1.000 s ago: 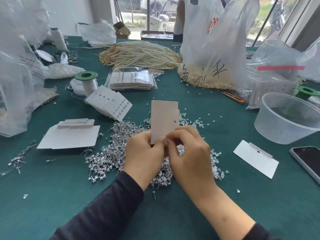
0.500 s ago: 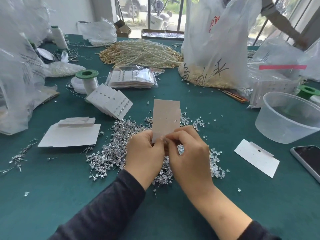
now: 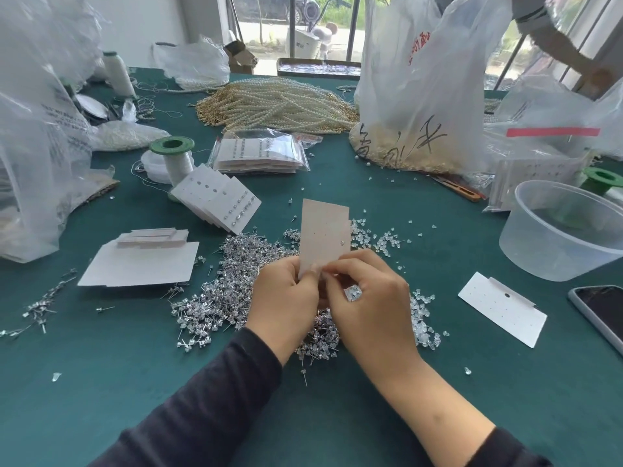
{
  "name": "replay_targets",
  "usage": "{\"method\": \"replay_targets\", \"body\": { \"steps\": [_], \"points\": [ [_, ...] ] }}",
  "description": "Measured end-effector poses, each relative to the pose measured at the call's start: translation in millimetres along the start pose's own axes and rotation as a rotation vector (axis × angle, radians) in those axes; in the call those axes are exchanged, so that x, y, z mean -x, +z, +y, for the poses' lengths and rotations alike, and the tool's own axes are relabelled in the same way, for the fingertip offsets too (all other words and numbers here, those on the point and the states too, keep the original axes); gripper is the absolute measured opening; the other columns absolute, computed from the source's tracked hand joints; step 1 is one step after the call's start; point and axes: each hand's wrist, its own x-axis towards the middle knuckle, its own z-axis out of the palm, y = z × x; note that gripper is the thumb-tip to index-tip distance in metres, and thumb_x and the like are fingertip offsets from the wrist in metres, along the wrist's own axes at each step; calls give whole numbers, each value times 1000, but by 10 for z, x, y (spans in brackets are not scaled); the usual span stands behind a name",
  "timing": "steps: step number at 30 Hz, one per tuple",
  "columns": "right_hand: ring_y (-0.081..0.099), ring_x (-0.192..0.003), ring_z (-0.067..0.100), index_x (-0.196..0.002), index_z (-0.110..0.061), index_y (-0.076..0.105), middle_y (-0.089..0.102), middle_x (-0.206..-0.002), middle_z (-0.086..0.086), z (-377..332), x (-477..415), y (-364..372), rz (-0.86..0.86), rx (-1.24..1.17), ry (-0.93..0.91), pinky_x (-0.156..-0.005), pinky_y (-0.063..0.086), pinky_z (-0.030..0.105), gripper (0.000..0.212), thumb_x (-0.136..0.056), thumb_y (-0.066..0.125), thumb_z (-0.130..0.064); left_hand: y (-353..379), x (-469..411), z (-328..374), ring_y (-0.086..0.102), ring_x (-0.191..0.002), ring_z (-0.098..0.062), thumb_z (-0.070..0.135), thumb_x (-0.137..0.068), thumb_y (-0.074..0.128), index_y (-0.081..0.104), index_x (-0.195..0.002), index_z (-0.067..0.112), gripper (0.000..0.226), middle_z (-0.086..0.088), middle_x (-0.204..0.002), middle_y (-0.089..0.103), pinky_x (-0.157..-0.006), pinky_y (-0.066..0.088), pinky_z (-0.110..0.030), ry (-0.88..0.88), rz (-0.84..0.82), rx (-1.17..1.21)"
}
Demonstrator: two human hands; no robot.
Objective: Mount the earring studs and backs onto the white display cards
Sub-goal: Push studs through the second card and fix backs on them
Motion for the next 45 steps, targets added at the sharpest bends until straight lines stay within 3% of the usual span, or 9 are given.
{"method": "replay_targets", "body": {
  "steps": [10,17,25,28,31,33,36,40,45],
  "points": [
    [57,-65,15,-73,-5,66,61,-77,3,-26,12,18,25,25,-15,-63,45,22,6,-78,67,-1,-5,14,-5,66,-77,-34,9,-88,53,66,-71,8,22,-14,-76,70,-73,54,-50,91,88,-150],
    [55,-64,17,-73,-4,64,59,-76,5,-39,29,44,38,47,-39,-62,45,29,8,-78,64,3,7,42,-1,60,-64,-22,11,-88,52,65,-71,10,21,-4,-68,68,-61,50,-32,156,107,-237],
    [57,-65,23,-72,0,64,61,-76,10,-58,49,85,105,97,-142,-63,48,32,8,-79,60,2,7,40,-1,52,-55,-16,10,-87,52,56,-58,15,30,3,-57,58,-58,45,-31,181,131,-243],
    [57,-67,20,-74,0,64,61,-77,8,-36,16,56,113,50,-114,-66,47,25,7,-78,62,5,0,51,41,58,-61,-22,13,-89,51,59,-66,12,24,-3,-63,63,-60,49,-32,210,97,-230],
    [52,-67,9,-75,-2,63,57,-76,2,3,-66,-46,184,-5,-76,-66,41,9,7,-77,60,4,-27,58,150,65,-70,-23,37,-90,47,65,-80,19,27,-6,-73,68,-66,55,-36,152,-146,-54],
    [48,-67,6,-77,-5,62,55,-77,0,25,-120,-123,233,-25,-43,-66,39,8,10,-78,60,5,-113,-19,133,62,-69,-17,48,-89,37,63,-99,27,35,-2,-77,68,-68,51,-30,239,-135,-229],
    [50,-70,5,-77,-14,60,56,-77,-2,63,-177,-244,237,-73,55,-66,40,13,15,-81,61,1,-303,-189,53,53,-86,-18,30,-93,44,51,-127,17,37,-3,-97,64,-83,41,-27,435,83,-839],
    [54,-75,5,-76,-25,59,61,-84,1,123,-231,-377,223,-188,199,-68,41,13,17,-85,62,-11,-325,-239,-13,43,-106,-16,48,-84,52,61,-113,29,36,3,-107,52,-94,31,-35,370,-74,-1136],
    [56,-77,9,-72,-29,62,62,-86,-1,128,-240,-417,208,-435,355,-72,45,23,23,-86,62,-11,-248,-228,-46,45,-99,-14,41,-83,58,68,-92,30,17,7,-92,51,-92,30,-33,386,-72,-1066]
  ]
}}
